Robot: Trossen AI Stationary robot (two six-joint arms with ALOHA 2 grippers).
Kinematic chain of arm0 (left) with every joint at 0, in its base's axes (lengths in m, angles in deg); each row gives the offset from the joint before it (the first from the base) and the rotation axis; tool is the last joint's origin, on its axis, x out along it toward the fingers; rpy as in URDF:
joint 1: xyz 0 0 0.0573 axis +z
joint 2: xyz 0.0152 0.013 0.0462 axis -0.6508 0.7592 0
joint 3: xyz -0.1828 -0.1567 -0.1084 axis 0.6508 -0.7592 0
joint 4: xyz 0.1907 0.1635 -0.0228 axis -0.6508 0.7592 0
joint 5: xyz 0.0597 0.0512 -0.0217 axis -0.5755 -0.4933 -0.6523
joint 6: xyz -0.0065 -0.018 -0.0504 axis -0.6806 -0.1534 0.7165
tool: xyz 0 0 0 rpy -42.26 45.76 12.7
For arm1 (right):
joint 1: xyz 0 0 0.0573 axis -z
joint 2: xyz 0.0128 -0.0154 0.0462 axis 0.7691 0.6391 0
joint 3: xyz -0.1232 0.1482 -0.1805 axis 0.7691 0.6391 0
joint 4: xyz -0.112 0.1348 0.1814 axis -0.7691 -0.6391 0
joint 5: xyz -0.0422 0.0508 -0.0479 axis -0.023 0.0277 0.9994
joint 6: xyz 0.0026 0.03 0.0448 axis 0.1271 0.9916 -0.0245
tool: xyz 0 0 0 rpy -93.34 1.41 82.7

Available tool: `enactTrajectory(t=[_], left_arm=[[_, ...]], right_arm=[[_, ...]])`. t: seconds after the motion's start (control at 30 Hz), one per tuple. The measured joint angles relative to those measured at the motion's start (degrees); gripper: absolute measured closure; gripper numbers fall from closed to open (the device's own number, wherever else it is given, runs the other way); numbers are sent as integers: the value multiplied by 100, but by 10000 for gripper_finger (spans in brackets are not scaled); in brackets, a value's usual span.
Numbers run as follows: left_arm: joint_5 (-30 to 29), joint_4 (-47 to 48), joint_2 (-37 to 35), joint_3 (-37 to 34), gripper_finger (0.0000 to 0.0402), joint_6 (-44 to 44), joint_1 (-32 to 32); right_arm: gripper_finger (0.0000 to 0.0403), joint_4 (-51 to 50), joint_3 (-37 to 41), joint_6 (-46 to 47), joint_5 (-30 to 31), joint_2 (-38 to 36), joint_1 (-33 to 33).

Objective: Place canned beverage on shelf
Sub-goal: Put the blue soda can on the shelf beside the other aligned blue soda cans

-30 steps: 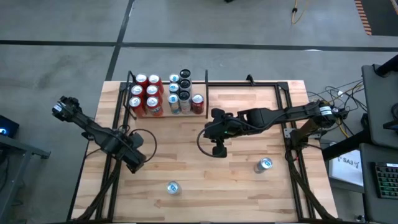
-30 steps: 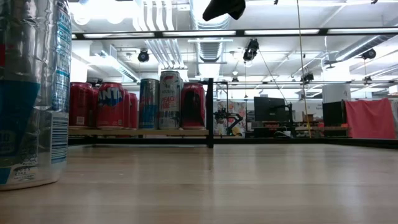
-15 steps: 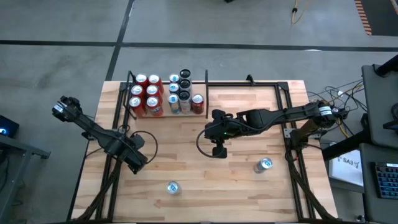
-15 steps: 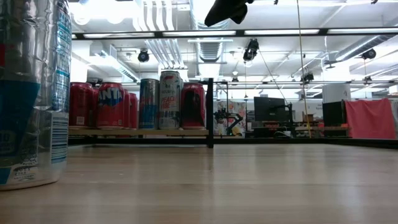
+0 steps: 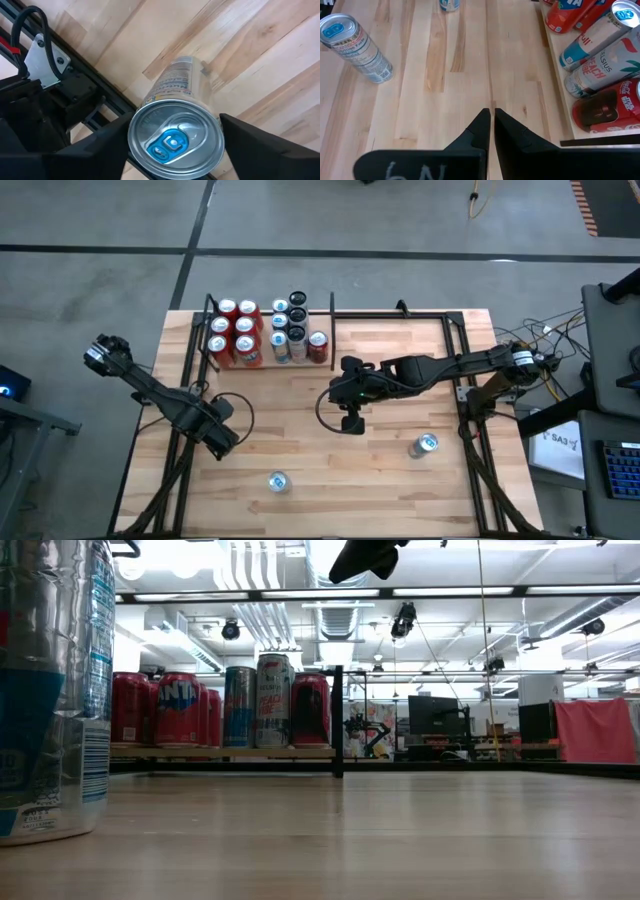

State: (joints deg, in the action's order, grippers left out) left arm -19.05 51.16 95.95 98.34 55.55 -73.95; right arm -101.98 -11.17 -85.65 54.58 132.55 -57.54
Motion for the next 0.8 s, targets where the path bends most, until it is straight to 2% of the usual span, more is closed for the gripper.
enactTrajectory(t=[0.13,0.37,0.47,0.6,0.8], left_arm=[[5,4,-4,2,179,-5,0],[33,-4,-3,22,179,-142,0],[66,2,13,249,179,-237,0],[-458,197,32,808,179,-463,0],[-1828,874,28,1907,179,-906,67]], right_arm=[[390,2,2,-2,0,0,0],[390,10,24,-2,0,0,0],[390,7,26,-4,0,0,0],[390,7,26,-6,0,0,0],[390,2,26,-11,0,0,0]])
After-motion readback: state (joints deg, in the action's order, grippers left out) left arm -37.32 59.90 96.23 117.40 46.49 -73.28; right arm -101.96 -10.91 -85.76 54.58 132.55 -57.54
